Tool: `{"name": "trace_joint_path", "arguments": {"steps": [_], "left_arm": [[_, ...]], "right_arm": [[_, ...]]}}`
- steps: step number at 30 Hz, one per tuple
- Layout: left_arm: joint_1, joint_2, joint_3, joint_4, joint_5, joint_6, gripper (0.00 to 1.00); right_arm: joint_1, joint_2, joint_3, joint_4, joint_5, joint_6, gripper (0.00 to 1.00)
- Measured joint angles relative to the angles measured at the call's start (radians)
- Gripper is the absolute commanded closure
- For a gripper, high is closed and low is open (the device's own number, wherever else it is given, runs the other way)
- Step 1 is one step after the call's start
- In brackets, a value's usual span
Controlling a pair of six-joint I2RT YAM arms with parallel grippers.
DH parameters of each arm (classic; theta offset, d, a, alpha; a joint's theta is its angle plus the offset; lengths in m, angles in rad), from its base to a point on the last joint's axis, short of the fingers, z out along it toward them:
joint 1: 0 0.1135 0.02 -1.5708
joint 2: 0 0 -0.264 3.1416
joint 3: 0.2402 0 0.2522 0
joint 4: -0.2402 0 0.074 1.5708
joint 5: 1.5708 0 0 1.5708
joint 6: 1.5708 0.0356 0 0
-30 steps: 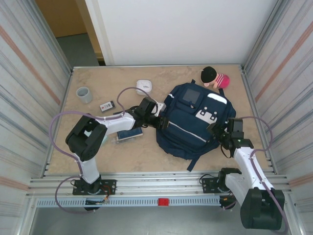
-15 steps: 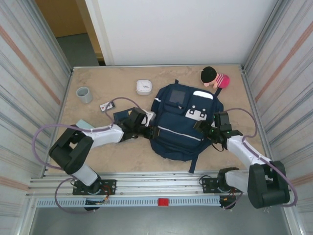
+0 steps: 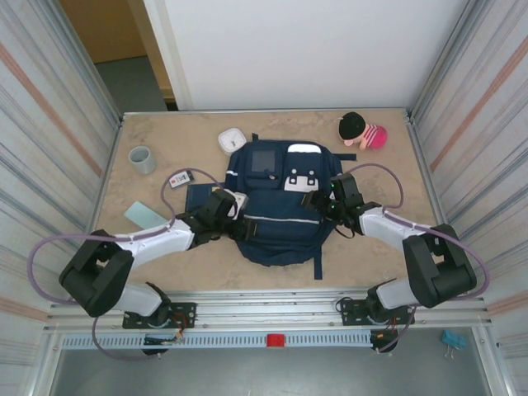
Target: Pack the student bag
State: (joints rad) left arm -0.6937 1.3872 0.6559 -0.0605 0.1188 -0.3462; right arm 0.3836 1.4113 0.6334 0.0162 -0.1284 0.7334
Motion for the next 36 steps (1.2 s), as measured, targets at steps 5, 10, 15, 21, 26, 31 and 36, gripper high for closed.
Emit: {"name": "trace_joint_path", "arguments": {"steps": [5,10,15,21,26,31,36], "left_arm": [[-0.026,-0.109,0.045,-0.094,-0.025,0.085,0.26],[-0.061,-0.174,0.153,-0.142,0.044,0.326,0.26],[-0.076,-0.138,0.208,-0.176,0.14,0.603,0.27],[-0.171,0.044,0.286,-0.209,0.177,0.898,0.23],[-0.23,0.245,0.401,-0.215,0.157,1.05,0.21],[-0.24,0.336,0.46,-0.18,0.134,1.091,0.21],[-0.24,0.372,0.498,-0.138,0.123,1.094,0.2]], "right_arm": [[-0.015,-0.08,0.0,-0.038,-0.013,-0.008,0.17],[-0.121,-0.269,-0.002,-0.106,-0.093,-0.019,0.17],[-0.219,-0.433,-0.046,-0.158,-0.191,-0.031,0.15],[-0.286,-0.529,-0.138,-0.194,-0.28,-0.03,0.16],[-0.308,-0.537,-0.163,-0.209,-0.325,-0.03,0.15],[-0.331,-0.541,-0.176,-0.207,-0.362,-0.03,0.15],[-0.341,-0.541,-0.195,-0.2,-0.379,-0.031,0.15]]}}
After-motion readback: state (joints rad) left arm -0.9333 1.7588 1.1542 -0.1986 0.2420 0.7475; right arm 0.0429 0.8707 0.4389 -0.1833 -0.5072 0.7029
